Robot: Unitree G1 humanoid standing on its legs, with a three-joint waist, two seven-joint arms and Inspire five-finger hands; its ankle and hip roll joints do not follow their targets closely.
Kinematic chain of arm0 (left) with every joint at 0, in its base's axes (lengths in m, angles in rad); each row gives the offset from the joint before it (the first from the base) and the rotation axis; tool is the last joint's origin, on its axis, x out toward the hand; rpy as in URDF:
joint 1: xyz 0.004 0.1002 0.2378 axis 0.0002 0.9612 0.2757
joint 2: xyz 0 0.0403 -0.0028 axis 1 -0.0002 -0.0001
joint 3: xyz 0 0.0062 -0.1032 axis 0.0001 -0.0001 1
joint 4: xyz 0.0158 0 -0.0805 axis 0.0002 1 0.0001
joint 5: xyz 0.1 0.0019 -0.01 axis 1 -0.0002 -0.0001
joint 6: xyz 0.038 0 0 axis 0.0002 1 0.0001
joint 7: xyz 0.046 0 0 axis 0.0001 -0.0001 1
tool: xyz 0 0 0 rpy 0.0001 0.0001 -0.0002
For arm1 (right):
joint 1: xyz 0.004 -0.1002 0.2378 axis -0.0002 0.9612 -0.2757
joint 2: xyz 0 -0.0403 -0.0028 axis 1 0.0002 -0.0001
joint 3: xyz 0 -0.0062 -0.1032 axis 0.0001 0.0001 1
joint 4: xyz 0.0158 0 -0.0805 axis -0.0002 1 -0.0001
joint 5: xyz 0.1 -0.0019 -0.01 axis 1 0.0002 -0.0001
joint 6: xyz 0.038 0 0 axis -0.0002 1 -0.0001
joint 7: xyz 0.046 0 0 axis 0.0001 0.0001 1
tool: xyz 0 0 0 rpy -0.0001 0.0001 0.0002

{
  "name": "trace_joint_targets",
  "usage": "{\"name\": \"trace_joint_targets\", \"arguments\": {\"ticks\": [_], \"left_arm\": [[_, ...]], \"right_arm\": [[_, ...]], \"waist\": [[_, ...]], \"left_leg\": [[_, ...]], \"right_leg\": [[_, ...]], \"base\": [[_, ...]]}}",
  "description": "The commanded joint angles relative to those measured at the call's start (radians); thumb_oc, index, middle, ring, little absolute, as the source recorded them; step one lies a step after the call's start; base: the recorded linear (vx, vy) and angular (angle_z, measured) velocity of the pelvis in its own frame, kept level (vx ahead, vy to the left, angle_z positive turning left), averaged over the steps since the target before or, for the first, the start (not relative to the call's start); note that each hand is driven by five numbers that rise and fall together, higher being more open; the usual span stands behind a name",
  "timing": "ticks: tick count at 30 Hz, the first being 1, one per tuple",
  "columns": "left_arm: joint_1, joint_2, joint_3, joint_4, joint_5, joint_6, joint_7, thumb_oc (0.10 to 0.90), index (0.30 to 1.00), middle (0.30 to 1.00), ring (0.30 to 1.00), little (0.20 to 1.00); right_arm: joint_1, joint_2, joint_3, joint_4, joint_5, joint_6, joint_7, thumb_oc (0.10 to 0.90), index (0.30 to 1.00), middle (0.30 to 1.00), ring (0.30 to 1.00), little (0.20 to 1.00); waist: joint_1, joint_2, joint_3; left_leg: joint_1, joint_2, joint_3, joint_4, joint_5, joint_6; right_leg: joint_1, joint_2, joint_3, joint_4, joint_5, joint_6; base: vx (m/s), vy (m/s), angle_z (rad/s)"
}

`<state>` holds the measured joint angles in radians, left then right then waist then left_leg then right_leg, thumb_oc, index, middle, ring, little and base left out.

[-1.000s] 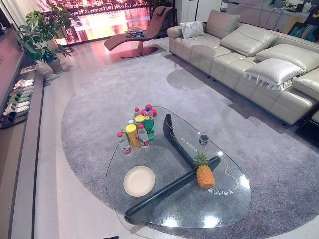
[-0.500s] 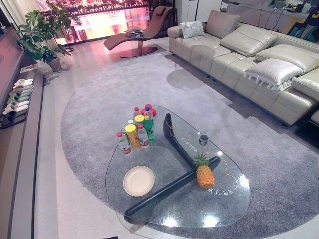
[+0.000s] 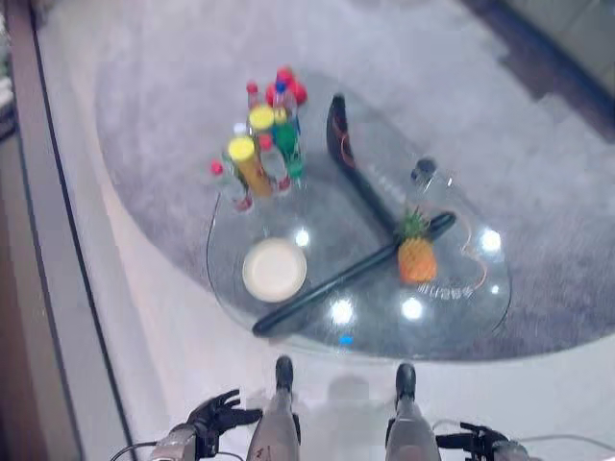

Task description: Pick up the fruit to the plate

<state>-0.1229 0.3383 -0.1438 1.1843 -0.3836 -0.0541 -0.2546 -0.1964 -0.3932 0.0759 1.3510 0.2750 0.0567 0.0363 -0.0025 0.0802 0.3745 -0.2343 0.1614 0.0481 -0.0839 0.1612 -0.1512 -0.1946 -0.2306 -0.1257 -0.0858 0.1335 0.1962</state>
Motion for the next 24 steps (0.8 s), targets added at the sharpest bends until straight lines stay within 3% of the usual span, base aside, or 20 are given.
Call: {"name": "trace_joint_targets", "arguments": {"ticks": [1, 5, 11, 24], "left_arm": [[-0.049, -0.011, -0.055, 0.000, -0.065, -0.001, -0.054, 0.800, 0.900, 0.900, 0.900, 0.900], [-0.092, 0.005, -0.078, -0.047, -0.119, -0.014, -0.046, 0.800, 0.900, 0.900, 0.900, 0.900], [-0.131, 0.034, -0.066, -0.092, -0.207, -0.061, -0.011, 0.800, 0.900, 0.900, 0.900, 0.900], [-0.158, 0.076, 0.032, -0.099, -0.293, -0.141, 0.196, 0.800, 0.900, 0.900, 0.900, 0.900]], "right_arm": [[-0.018, -0.008, 0.015, 0.000, 0.042, 0.019, 0.004, 0.800, 0.900, 0.900, 0.900, 0.900], [-0.055, -0.034, 0.015, -0.039, 0.083, 0.006, -0.015, 0.800, 0.900, 0.900, 0.900, 0.900], [-0.076, -0.046, -0.010, -0.076, 0.152, -0.084, -0.074, 0.800, 0.900, 0.900, 0.900, 0.900], [-0.100, -0.041, -0.061, -0.135, 0.186, -0.224, -0.203, 0.800, 0.900, 0.900, 0.900, 0.900]], "waist": [[0.012, -0.039, 0.091], [0.012, -0.046, 0.145], [0.002, -0.052, 0.146], [0.001, -0.064, 0.146]], "left_leg": [[-0.043, 0.010, -0.034, 0.027, -0.043, 0.046], [-0.165, -0.010, -0.056, 0.146, -0.059, 0.047], [-0.384, -0.037, -0.086, 0.370, -0.116, 0.055], [-0.549, -0.042, -0.116, 0.569, -0.198, 0.077]], "right_leg": [[-0.130, -0.030, 0.047, 0.063, 0.035, -0.041], [-0.243, -0.036, 0.062, 0.171, 0.017, -0.045], [-0.442, -0.038, 0.087, 0.351, -0.031, -0.046], [-0.599, -0.016, 0.124, 0.513, -0.080, -0.058]], "base": [[-0.10, -0.013, -0.03], [-0.15, -0.023, -0.04], [-0.07, -0.038, 0.08], [-0.02, -0.013, 0.04]]}}
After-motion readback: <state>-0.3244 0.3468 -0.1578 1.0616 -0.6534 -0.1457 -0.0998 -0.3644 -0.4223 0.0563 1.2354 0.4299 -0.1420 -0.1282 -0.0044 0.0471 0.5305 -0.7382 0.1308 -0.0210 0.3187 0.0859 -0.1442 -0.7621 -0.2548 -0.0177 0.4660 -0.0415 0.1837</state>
